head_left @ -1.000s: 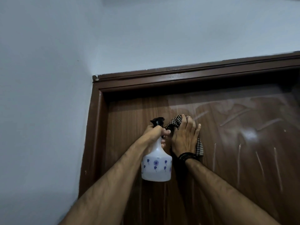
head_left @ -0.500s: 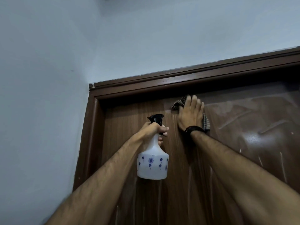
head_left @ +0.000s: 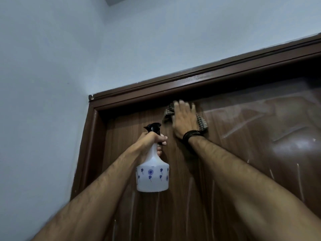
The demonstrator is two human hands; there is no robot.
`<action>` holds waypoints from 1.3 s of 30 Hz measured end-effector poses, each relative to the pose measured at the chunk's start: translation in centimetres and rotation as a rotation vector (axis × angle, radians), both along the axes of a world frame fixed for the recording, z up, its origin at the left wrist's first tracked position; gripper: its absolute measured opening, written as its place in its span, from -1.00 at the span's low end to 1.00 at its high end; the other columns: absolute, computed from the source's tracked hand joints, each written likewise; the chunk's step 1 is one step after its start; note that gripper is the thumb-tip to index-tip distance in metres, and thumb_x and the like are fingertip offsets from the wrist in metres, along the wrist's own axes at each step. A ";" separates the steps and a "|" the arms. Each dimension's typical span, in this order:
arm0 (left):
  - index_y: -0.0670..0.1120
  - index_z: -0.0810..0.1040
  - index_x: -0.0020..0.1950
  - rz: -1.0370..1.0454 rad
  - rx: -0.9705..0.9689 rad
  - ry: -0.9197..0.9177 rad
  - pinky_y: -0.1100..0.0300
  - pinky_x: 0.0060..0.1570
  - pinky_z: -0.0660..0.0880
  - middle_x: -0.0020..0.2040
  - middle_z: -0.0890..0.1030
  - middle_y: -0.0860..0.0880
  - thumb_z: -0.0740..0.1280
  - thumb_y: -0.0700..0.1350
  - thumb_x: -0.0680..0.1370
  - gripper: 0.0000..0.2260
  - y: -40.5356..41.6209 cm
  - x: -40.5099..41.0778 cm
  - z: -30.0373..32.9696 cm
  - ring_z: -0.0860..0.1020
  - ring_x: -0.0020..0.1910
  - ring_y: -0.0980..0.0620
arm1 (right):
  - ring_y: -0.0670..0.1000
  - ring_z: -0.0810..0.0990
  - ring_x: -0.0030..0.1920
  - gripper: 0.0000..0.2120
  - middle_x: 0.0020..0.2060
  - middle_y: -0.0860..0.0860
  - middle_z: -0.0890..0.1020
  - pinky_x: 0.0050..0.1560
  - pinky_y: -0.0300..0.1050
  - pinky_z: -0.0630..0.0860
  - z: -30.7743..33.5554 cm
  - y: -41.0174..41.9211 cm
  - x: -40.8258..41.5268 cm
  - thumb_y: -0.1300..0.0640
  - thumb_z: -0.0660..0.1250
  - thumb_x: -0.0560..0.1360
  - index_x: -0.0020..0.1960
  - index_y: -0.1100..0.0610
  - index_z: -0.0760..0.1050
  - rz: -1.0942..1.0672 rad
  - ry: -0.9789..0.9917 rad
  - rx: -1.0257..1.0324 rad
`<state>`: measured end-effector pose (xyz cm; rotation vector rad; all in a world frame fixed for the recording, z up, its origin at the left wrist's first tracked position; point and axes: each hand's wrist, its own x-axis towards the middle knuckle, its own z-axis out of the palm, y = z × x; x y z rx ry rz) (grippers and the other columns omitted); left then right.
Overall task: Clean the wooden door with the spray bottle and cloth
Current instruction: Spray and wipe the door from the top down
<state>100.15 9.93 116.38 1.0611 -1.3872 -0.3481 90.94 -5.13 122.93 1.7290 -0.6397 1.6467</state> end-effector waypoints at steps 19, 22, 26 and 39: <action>-0.17 0.49 -0.06 0.005 0.001 -0.007 0.23 -0.43 0.40 -0.21 0.51 -0.10 0.32 -0.30 0.55 -0.95 -0.1 -0.2 0.4 0.39 -0.40 0.09 | 0.17 0.35 0.38 -0.39 0.40 0.13 0.41 0.40 0.10 0.23 -0.5 -2.2 -5.1 0.19 0.26 0.51 0.55 0.19 0.25 -0.062 -0.033 -0.119; -0.17 0.48 -0.06 -0.061 -0.008 -0.005 0.24 -0.43 0.40 -0.22 0.51 -0.09 0.33 -0.29 0.54 -0.94 -0.9 -0.9 1.2 0.38 -0.40 0.09 | 0.18 0.37 0.41 -0.44 0.42 0.15 0.44 0.44 0.10 0.22 -2.3 -3.4 -5.8 0.16 0.33 0.54 0.50 0.21 0.34 -0.027 0.002 -0.218; -0.20 0.50 -0.03 -0.152 0.000 -0.009 0.25 -0.44 0.39 -0.25 0.50 -0.09 0.29 -0.30 0.56 -0.97 -1.6 -2.4 1.5 0.37 -0.40 0.08 | 0.11 0.13 0.59 -0.43 0.57 0.13 0.23 0.57 0.08 -0.03 -8.0 -3.6 -4.7 -0.01 0.07 0.65 0.60 0.19 0.16 0.031 0.114 -0.176; -0.20 0.53 -0.08 -0.266 0.026 -0.073 0.23 -0.44 0.37 -0.18 0.52 -0.13 0.33 -0.30 0.53 -0.97 -1.8 -4.8 2.5 0.38 -0.43 0.08 | 0.11 0.08 0.59 -0.42 0.59 0.10 0.19 0.57 0.13 -0.02 -7.1 -3.6 -6.9 0.15 0.16 0.63 0.62 0.14 0.09 0.053 -0.110 -0.032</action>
